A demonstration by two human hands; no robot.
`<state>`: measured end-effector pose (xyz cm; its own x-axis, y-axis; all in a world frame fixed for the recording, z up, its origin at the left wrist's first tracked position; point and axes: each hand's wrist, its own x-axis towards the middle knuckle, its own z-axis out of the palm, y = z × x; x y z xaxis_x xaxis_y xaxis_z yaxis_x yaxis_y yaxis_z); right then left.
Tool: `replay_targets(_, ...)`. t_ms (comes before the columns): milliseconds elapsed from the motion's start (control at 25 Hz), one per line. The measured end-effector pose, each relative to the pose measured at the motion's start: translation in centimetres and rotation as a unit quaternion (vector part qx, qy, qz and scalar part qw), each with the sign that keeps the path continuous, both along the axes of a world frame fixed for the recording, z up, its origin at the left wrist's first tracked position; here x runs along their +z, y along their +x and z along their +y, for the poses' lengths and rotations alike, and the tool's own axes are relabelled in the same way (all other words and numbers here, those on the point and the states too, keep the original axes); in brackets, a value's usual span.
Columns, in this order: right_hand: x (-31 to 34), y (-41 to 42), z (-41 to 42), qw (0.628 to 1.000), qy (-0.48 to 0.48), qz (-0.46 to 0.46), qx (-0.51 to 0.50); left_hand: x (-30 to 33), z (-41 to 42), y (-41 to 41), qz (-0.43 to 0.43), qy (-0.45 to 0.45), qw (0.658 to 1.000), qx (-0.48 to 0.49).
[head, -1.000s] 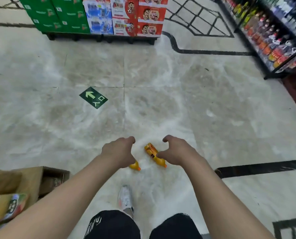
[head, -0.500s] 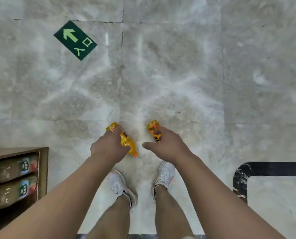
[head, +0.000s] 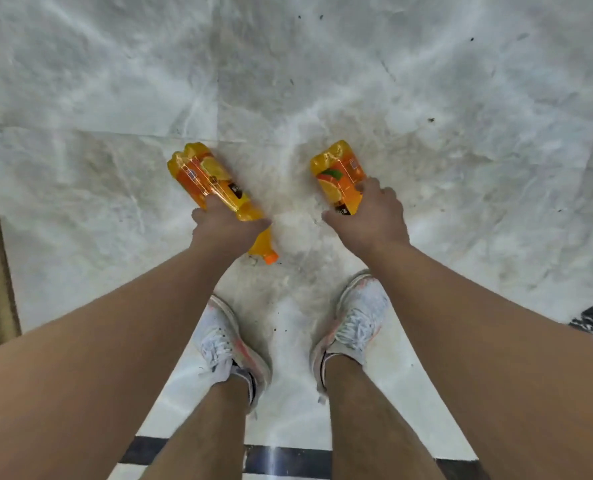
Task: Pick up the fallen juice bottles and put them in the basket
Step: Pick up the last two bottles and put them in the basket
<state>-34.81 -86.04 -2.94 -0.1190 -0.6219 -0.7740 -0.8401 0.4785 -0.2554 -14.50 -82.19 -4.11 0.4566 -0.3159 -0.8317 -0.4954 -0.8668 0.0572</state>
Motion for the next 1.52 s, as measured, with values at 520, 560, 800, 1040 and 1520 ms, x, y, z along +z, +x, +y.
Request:
replay_targets(520, -14.0, -2.9, -0.2, 0.996, -0.025, 0.065, 0.062, -12.2, 1.0, 3.0, -0.072, -0.095, 0.947, 0.299)
replay_targets(560, -13.9, -3.0, -0.1, 0.996, -0.029, 0.052, 0.062, -12.0, 1.5, 3.4, -0.067, -0.108, 0.945, 0.301)
replay_targets(800, -8.6, -1.9, -0.6, 0.994, 0.003, 0.094, 0.052, -6.2, 1.8, 4.6, -0.037, -0.117, 0.977, 0.173)
replay_targets(1040, 4.5, -0.8, -3.3, 0.996, 0.021, 0.065, 0.064, 5.7, -0.6, 3.6, 0.005, -0.15, 0.985, 0.082)
replay_targets(1520, 49.8, 0.2, -11.0, 0.989, -0.09, 0.071, 0.091, 46.2, -11.7, 5.1, 0.117, -0.192, 0.964, -0.142)
